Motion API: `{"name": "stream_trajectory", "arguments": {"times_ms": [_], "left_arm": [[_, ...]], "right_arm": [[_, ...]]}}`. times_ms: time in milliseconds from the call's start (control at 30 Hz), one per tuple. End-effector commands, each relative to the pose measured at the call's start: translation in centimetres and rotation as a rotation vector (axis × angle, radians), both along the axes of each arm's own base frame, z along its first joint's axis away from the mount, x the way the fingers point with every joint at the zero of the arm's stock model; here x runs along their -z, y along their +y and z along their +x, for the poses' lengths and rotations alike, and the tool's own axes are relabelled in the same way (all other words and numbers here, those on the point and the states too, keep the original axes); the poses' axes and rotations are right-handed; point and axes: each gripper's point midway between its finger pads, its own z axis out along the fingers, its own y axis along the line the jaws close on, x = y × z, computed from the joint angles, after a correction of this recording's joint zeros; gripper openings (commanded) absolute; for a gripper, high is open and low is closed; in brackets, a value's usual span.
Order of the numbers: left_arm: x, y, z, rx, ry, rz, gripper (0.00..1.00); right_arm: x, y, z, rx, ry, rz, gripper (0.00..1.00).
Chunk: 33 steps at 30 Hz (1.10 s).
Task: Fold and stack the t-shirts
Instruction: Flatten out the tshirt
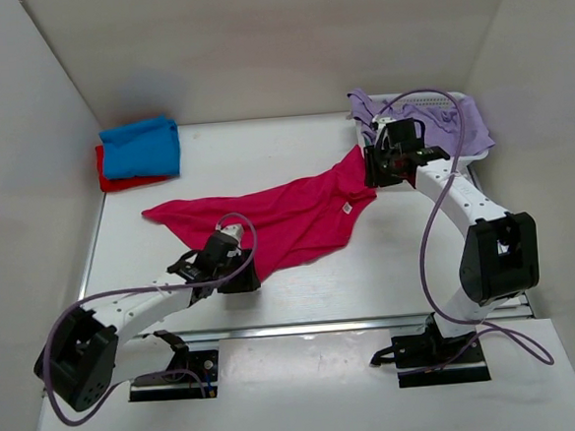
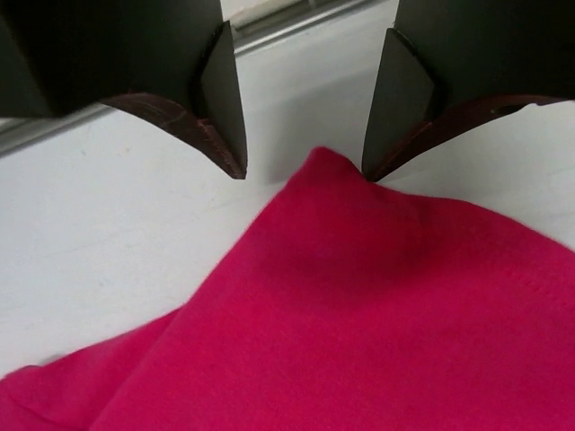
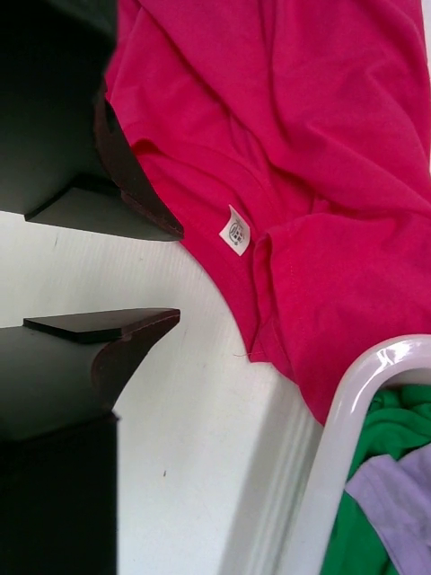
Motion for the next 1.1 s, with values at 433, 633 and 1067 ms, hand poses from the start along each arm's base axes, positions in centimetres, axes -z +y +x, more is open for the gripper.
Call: {"name": "stream_trajectory", "arguments": {"times_ms": [433, 633, 1067], "left_arm": [[-8.3, 5.1, 6.0, -0.217, -0.247, 0.036, 0.00], [-15.0, 11.5, 6.8, -0.359, -0.363, 0.139, 0.00], [-17.3, 13.9, 6.8, -0.434, -0.436, 0.156, 0.00]], "right_arm": [[1.4, -2.4, -0.5, 0.146, -0.037, 0.029, 0.31], [2.9, -1.6, 0.9, 0.284, -0.020, 0.140, 0.31], [5.2, 3.4, 4.0, 0.223, 0.020, 0.168, 0.33]]}}
